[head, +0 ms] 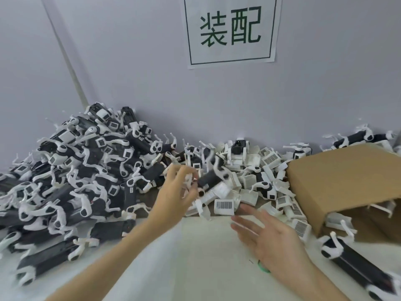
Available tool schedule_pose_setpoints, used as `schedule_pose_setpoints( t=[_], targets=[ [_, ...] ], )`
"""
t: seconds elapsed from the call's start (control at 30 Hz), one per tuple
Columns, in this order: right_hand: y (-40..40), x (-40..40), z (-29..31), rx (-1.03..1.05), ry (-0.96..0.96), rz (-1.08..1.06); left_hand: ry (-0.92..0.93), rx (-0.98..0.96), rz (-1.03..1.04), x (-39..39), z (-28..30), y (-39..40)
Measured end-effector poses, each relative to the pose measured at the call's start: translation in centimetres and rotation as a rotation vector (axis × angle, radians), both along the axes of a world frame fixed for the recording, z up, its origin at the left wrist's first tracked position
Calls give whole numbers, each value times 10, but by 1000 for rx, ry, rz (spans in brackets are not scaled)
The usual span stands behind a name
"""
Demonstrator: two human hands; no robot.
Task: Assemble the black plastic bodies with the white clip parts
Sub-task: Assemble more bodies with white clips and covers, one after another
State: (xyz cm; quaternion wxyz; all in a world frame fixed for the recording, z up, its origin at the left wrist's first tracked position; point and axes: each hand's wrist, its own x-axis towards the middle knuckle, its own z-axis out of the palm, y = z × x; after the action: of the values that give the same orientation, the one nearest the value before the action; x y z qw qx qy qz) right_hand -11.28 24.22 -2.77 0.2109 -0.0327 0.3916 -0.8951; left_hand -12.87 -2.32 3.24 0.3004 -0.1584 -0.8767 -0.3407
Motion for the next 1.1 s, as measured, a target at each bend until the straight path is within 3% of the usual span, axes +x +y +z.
schedule_pose_setpoints(
  t=[0.17,0.37,0.43,0.67,0.83,0.93,1.0,1.1],
  targets=[
    [-4,17,14,261,194,86,-133,164,-150,70,-42,36],
    [-1,35,-9,569,469,79,-239,385,-96,83,-59,43],
    [-5,37,-11,616,483,43,-262,438,-89,83,-60,44],
    [-9,38,-13,434,372,-106,-430,676,-309,89,-63,44],
    [-15,45,-10,597,425,-112,-405,694,-322,89,-65,37],
    [-13,45,-7,562,426,-106,-454,733,-364,87,-66,32],
    [-10,41,-7,490,411,-72,-481,752,-397,85,-67,30],
    [-2,36,-5,145,163,-30,-482,675,-454,82,-69,27]
  ],
)
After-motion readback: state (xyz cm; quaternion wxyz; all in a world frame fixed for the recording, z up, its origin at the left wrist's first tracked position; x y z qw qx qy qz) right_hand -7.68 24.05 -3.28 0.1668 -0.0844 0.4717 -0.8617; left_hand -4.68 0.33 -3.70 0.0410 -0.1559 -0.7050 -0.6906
